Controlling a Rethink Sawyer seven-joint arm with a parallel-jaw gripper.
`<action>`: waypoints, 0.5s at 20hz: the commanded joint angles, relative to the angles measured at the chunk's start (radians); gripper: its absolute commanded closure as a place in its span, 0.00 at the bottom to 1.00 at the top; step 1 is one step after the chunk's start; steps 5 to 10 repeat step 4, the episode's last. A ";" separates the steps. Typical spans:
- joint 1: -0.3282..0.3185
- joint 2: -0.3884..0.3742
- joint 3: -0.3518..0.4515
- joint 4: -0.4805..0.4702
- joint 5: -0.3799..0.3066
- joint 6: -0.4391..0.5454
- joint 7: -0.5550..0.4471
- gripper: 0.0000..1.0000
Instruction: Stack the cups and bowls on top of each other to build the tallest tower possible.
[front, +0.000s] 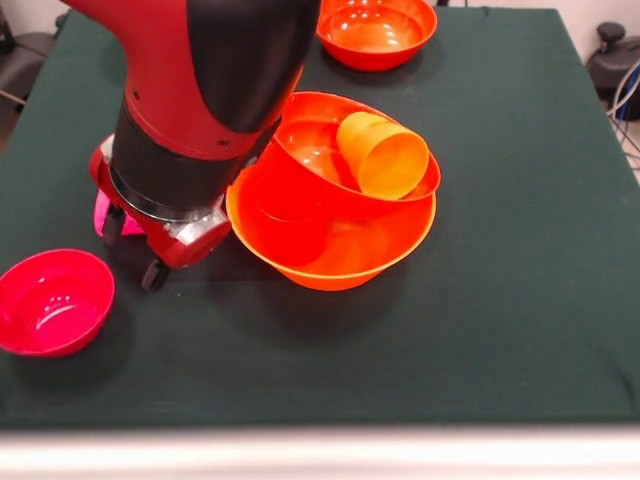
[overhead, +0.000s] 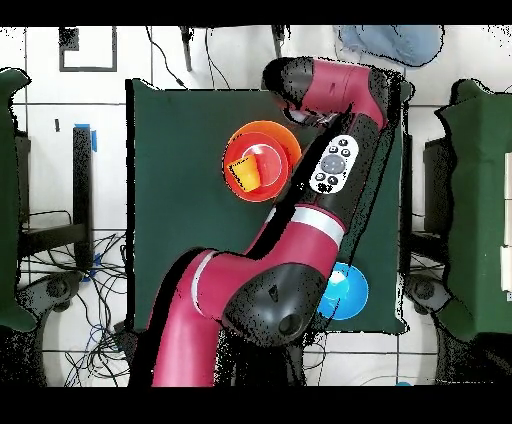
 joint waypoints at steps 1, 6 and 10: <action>0.011 -0.049 0.139 0.081 -0.085 -0.050 -0.183 0.00; 0.016 -0.052 0.139 0.081 -0.085 -0.025 -0.169 0.00; 0.016 -0.052 0.139 0.081 -0.085 -0.025 -0.169 0.00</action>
